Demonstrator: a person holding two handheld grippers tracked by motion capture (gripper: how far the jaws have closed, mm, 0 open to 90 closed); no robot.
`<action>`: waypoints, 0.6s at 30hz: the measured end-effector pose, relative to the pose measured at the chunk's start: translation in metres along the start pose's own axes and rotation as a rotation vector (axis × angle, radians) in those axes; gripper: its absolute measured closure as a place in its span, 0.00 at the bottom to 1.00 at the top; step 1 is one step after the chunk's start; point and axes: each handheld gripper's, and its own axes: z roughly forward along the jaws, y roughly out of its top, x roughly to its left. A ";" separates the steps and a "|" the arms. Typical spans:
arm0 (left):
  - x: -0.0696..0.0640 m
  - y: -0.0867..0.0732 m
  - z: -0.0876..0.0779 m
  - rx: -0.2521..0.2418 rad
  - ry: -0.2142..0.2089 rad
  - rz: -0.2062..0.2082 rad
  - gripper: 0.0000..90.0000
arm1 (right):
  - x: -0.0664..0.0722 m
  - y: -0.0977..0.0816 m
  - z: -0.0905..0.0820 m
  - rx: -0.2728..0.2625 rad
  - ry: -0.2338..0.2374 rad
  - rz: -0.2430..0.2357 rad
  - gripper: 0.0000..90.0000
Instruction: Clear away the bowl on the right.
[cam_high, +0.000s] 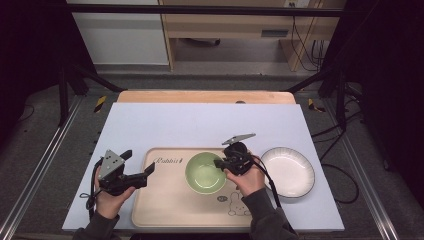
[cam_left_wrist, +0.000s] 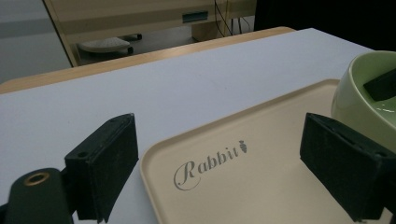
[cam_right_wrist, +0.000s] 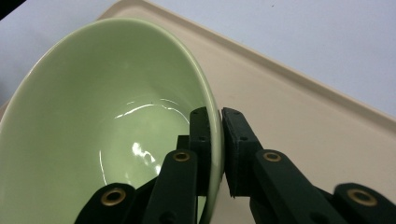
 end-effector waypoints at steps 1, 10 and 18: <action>0.000 0.000 0.000 0.000 0.000 0.000 0.12 | 0.000 0.000 0.000 0.000 0.000 0.000 0.92; 0.000 0.000 0.000 -0.001 -0.001 0.001 0.12 | 0.005 -0.001 0.009 0.018 0.009 -0.009 0.92; -0.001 0.000 0.000 -0.001 -0.001 0.001 0.12 | 0.007 -0.002 0.016 0.036 0.011 -0.015 0.92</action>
